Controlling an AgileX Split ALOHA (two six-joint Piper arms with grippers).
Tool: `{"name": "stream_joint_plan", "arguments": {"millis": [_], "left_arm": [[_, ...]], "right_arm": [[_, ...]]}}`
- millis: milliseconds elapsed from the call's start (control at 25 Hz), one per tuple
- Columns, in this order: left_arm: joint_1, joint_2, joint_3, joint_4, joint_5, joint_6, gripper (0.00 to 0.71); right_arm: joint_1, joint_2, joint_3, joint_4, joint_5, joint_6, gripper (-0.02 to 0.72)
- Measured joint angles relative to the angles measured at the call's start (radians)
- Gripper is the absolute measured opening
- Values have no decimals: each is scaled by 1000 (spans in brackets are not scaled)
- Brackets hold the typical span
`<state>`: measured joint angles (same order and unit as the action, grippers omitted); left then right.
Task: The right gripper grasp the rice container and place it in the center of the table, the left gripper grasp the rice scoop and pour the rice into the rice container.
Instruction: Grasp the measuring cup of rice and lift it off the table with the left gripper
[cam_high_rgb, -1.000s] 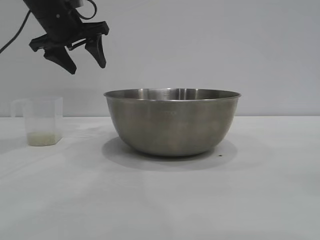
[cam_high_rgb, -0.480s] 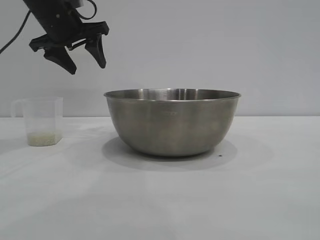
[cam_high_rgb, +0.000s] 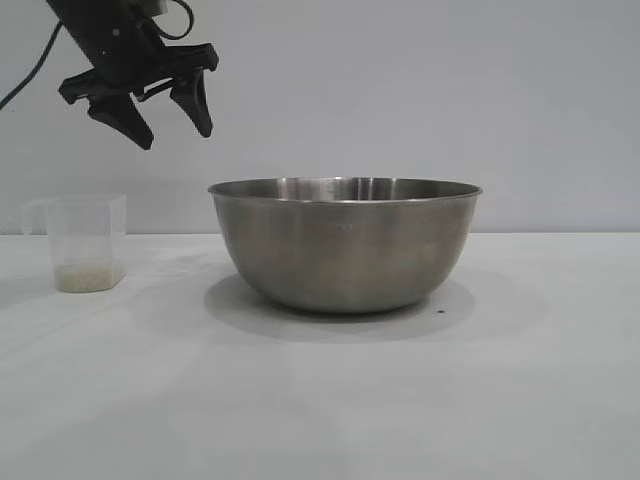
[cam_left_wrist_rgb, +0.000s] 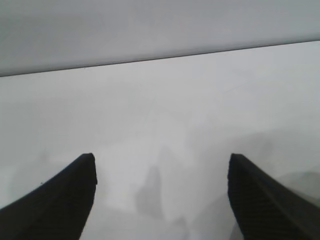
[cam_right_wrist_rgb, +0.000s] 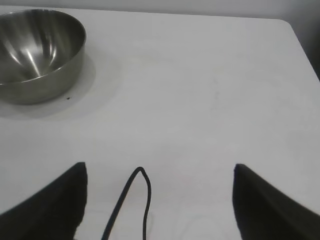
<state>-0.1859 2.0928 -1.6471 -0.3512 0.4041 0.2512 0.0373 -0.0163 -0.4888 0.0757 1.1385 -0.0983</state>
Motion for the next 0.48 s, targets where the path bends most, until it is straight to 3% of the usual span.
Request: {"name": "stream_joint_plan", "arguments": {"millis": [480], "left_arm": [[0,-57,0,168,26,0,492]], "right_arm": [[0,0,0,0,0,0,551]]}}
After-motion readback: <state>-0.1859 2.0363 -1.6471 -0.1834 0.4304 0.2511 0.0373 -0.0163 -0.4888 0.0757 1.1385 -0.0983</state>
